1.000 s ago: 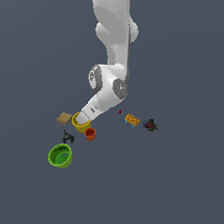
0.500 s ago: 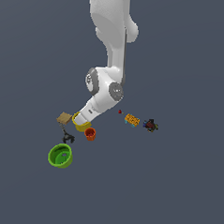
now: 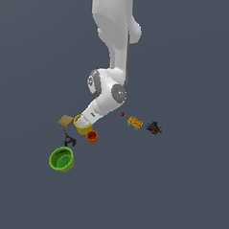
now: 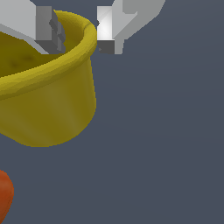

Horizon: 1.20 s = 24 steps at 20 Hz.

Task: Pick up a designated object from a clutter of objects.

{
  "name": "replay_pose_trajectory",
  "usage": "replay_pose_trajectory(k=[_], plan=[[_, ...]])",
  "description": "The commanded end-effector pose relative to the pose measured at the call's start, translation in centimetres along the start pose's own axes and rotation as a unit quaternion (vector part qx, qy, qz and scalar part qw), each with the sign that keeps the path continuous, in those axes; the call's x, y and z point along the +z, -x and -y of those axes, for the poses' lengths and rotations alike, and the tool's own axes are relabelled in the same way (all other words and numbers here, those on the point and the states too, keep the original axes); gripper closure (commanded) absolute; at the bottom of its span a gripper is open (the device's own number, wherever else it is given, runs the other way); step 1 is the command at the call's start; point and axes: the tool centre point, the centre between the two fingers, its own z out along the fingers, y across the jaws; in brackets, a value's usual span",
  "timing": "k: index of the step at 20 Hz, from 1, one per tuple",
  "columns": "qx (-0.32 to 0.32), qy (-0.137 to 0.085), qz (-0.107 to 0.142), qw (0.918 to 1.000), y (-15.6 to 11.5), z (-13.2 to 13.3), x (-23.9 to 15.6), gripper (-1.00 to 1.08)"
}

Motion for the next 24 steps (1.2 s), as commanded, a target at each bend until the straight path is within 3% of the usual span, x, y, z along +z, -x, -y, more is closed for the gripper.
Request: replay_pose_trajectory(k=[1, 11, 24], plan=[[0.0, 0.0, 0.0, 1.0, 0.1, -0.1, 0.0, 1.08], [0.0, -0.001, -0.001, 1.0, 1.8, -2.3, -3.2, 1.08], [-0.001, -0.003, -0.003, 1.0, 7.1, -9.4, -12.9, 1.08]])
